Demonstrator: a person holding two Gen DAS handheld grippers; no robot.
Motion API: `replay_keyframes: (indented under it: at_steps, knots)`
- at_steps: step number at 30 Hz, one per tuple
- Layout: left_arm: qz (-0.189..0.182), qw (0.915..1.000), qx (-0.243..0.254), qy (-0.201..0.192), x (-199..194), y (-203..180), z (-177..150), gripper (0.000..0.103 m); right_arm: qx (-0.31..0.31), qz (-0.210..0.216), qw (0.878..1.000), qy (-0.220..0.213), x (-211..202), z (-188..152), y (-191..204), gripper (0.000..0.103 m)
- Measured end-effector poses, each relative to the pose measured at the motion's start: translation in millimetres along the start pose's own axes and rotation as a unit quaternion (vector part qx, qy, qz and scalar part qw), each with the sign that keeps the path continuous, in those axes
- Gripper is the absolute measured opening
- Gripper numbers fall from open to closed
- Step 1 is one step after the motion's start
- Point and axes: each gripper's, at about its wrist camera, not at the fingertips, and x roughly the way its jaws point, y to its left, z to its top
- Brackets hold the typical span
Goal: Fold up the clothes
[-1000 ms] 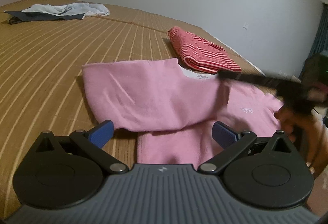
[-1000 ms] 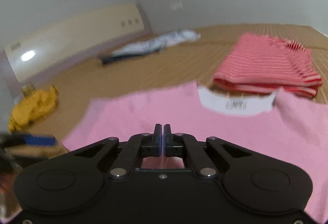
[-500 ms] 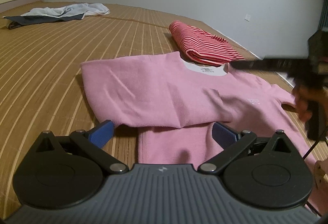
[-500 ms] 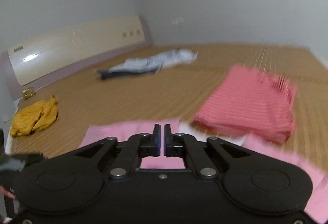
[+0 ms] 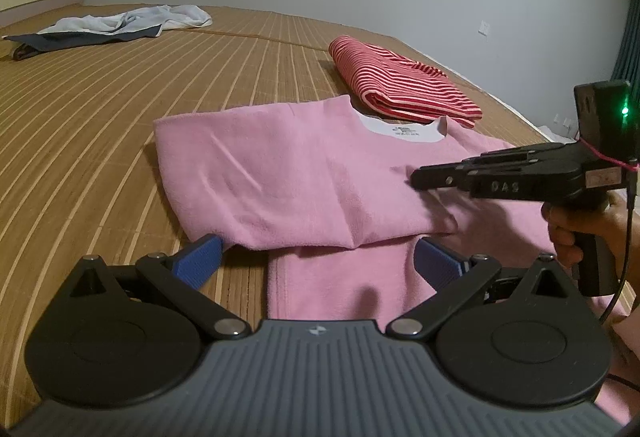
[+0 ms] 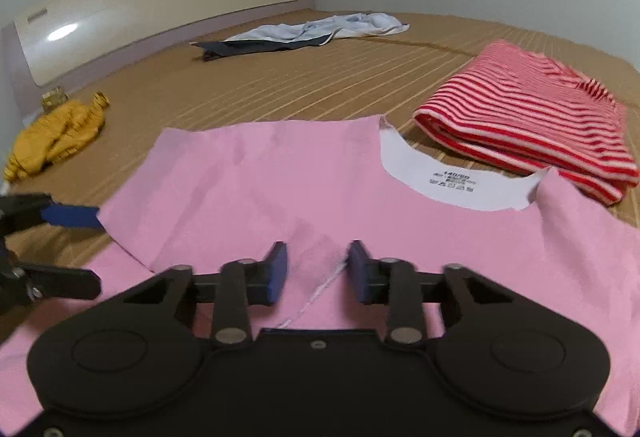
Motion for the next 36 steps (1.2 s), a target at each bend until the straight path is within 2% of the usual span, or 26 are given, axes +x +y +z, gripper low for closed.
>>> replay_keyframes:
  at_steps: [2,5,10,14,18,25,30,33,36]
  knots:
    - [0.001,1.0,0.001,0.0,0.5,-0.1,-0.1,0.103,-0.003,0.002,1.0,-0.005,-4.5,0.8,0.3,0.005]
    - [0.001,1.0,0.003,0.001,0.5,-0.8,-0.4,0.103,-0.009,0.001,1.0,-0.022,-12.3,3.4,3.3,0.004]
    - [0.003,1.0,0.003,0.001,0.2,-1.0,-0.8,0.103,-0.017,-0.019,0.995,-0.092,-44.7,22.9,7.0,0.004]
    - [0.005,1.0,0.0,0.002,-0.1,0.9,-0.8,0.103,-0.039,-0.051,0.992,-0.111,-60.8,45.9,2.9,0.004]
    - [0.006,1.0,-0.003,0.001,-0.7,1.9,-0.9,0.103,-0.043,-0.08,0.99,-0.112,-70.0,54.8,-13.0,0.004]
    - [0.007,1.0,0.002,0.003,0.5,0.3,-1.6,0.103,0.002,-0.14,0.985,-0.098,-83.0,40.1,-59.6,0.004]
    - [0.008,0.9999,0.008,0.007,2.8,-1.8,-3.0,0.103,0.048,-0.166,0.983,-0.056,-75.0,18.3,-97.3,0.004]
    - [0.018,0.9998,0.009,0.009,4.2,-1.5,-3.1,0.103,0.056,-0.183,0.981,-0.028,-63.4,6.0,-107.6,0.004]
    - [0.035,0.9993,0.002,0.015,5.8,2.9,-2.1,0.103,0.064,-0.199,0.978,-0.019,-57.8,-0.1,-113.1,0.004]
